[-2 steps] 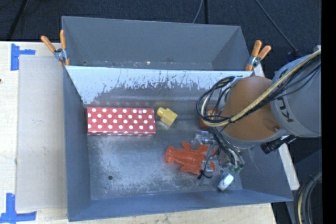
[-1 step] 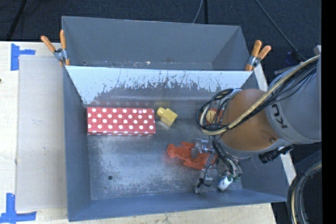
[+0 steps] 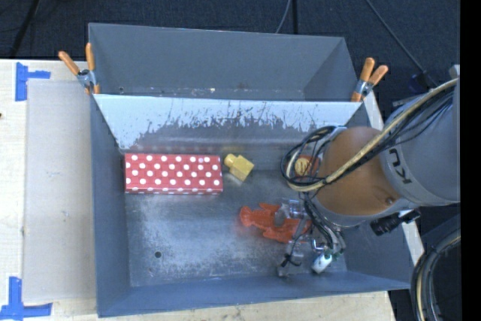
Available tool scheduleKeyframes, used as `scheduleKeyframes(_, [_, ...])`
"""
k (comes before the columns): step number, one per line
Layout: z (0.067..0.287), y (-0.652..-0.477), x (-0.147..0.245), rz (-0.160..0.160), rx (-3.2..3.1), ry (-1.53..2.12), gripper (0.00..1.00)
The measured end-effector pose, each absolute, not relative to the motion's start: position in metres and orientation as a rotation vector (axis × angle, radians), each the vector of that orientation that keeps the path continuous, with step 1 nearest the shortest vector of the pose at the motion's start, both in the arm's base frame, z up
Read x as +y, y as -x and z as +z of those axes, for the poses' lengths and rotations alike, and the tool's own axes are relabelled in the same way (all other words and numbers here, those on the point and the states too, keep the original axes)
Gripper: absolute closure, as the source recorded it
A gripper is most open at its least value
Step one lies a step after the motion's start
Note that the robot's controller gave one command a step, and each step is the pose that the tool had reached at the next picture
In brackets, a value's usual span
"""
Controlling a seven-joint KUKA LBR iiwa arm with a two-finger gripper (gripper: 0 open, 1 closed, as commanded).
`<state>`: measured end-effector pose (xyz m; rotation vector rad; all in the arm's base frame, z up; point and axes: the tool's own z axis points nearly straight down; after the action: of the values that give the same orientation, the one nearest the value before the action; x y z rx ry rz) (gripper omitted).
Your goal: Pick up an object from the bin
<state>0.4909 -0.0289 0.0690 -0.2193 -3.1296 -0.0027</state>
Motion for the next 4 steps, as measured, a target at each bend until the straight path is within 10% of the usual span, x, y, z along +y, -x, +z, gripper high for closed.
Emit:
scheduleKeyframes(1, [0.0678, -0.4906, -0.0281, -0.001, -3.131, 0.163, 0.0])
scheduleKeyframes(2, [0.0696, -0.4915, -0.0288, -0.003, -3.13, 0.217, 1.0])
scheduleKeyframes(4, [0.0716, -0.4913, -0.0287, -0.003, -3.13, 0.216, 1.0])
